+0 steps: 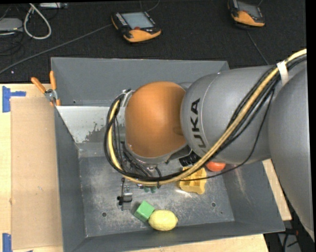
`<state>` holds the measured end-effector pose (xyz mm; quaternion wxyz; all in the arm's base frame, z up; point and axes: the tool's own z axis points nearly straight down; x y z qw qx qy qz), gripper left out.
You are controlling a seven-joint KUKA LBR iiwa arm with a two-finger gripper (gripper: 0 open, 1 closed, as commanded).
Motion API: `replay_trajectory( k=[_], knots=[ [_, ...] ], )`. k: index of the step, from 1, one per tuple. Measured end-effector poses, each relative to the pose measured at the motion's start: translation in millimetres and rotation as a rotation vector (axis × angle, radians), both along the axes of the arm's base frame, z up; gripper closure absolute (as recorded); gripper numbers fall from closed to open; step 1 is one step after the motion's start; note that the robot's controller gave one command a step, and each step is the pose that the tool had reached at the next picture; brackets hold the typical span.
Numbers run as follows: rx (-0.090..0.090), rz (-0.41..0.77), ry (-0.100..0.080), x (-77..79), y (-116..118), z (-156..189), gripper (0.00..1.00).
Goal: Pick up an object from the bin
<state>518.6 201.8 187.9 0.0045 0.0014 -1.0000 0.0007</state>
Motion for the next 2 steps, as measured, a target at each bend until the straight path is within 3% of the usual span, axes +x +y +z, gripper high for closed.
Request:
replay_trajectory(
  k=[1, 2],
  knots=[
    [0.002, -0.005, -0.007, 2.2, -1, 4, 0.0],
    [0.003, 0.193, -0.007, 10.4, -33, -49, 0.0]
  ],
)
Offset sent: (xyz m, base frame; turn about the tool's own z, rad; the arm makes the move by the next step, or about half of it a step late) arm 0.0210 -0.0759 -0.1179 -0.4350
